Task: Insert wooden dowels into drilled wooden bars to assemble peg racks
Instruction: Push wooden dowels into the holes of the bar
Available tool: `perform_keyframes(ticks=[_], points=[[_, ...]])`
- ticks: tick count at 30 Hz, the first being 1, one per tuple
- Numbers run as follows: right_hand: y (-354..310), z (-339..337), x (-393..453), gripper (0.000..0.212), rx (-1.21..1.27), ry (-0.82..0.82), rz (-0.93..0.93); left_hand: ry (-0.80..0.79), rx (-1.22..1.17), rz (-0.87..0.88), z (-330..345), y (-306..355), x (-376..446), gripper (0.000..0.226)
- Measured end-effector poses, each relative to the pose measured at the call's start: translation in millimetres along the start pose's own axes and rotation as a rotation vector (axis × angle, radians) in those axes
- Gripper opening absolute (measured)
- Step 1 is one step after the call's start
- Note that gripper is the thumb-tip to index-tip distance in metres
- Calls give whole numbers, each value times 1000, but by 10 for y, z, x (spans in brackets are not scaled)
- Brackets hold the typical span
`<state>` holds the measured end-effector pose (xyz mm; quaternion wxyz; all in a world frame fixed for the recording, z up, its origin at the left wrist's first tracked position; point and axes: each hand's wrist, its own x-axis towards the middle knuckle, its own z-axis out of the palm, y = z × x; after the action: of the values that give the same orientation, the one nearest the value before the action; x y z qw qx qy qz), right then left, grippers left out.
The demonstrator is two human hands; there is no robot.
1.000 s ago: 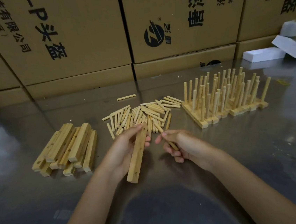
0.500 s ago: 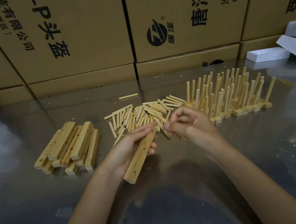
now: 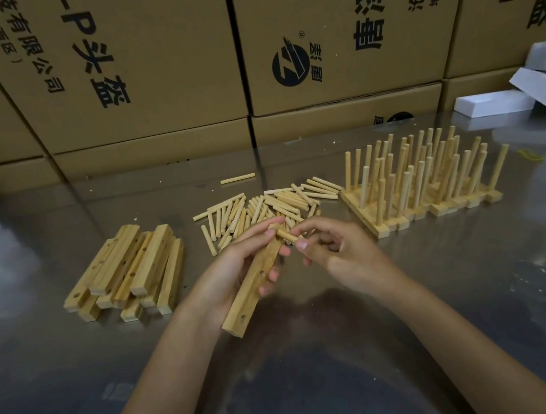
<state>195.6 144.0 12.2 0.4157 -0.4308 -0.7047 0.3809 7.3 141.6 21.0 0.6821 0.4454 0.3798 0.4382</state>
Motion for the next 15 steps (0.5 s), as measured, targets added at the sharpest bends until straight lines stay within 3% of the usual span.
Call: perform_keyframes(ticks=[8,15], points=[[0,71,-14,16,-5,16,-106,-2,37,40,-22,44,-27,37],[-32,58,-75,15,-470,107,-226,74,275,-7,12,37,-96,46]])
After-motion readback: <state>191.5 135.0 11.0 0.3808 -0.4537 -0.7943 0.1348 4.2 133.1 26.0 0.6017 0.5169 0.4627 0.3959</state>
